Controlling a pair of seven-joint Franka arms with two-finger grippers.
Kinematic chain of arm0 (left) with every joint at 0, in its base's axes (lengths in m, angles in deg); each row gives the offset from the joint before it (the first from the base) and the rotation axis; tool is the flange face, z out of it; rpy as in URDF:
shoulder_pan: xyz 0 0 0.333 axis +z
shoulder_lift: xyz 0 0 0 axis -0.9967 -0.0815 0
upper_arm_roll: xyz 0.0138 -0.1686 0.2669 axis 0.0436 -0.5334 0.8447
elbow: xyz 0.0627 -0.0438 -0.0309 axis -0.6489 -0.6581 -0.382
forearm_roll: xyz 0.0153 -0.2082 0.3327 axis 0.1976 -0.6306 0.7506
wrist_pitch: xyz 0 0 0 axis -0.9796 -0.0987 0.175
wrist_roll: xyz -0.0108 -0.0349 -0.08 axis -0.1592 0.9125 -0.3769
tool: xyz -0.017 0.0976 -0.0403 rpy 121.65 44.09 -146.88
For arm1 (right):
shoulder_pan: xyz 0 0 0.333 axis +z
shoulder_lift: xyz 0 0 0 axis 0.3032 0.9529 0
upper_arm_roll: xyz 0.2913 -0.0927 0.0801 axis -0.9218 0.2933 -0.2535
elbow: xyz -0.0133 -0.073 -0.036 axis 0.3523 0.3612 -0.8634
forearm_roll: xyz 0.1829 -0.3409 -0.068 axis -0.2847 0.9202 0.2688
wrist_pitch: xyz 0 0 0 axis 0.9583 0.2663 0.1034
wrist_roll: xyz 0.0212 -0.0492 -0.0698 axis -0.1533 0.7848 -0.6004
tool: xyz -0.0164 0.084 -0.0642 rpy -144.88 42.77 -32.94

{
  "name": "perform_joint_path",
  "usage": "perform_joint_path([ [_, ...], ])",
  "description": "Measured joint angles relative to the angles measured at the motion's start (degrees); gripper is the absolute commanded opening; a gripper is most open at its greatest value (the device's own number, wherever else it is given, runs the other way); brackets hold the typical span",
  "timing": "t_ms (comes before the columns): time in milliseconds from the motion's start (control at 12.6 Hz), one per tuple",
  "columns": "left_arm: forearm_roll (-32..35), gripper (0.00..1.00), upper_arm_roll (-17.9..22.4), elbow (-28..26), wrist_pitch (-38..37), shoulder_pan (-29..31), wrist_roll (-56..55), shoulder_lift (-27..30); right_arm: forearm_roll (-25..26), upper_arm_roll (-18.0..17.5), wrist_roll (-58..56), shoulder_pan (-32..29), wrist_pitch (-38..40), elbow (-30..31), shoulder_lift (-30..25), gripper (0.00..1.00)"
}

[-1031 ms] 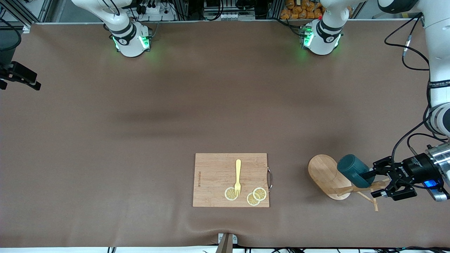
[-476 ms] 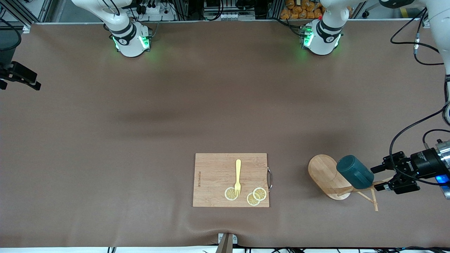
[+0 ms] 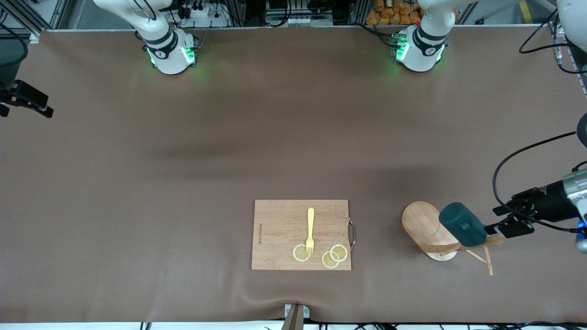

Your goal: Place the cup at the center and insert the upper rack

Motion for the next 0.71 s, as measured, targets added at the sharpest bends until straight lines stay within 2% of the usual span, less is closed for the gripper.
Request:
perform_joint_path([
  [79,4.3,0.86,-1.4,0.0,-0.4,-0.1,0.0,0.4,0.0,0.0,0.0,0.0,0.0,0.0,0.0,1.00],
  [159,7.5,1.00,-2.5,0.0,-1.6,-0.1,0.0,0.9,0.0,0.0,0.0,0.0,0.0,0.0,0.0,1.00],
  [397,12.8,1.00,-4.3,0.0,-6.0,-0.1,1.7,2.4,0.0,0.0,0.0,0.0,0.0,0.0,0.0,1.00],
  [714,18.1,1.00,-5.5,-0.2,-13.2,-0.2,11.2,4.7,0.0,0.0,0.0,0.0,0.0,0.0,0.0,1.00],
])
